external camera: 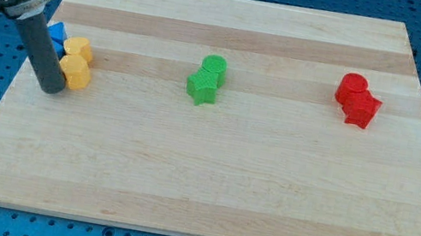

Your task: Slightly move the yellow hexagon to up

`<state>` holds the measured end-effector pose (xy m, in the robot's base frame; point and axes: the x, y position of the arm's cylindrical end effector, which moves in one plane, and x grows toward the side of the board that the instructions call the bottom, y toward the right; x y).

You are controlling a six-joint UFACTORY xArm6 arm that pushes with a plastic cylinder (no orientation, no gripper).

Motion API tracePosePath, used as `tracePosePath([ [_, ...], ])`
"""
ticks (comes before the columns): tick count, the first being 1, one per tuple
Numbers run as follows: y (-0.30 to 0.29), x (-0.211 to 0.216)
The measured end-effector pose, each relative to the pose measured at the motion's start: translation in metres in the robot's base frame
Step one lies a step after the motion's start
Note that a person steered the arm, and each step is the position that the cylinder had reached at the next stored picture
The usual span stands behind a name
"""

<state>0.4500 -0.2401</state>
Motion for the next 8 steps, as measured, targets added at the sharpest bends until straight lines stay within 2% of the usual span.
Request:
tracePosePath([
  [2, 0.0, -0.007],
  [4, 0.024, 0.029],
  [8, 0.035, -0.001],
])
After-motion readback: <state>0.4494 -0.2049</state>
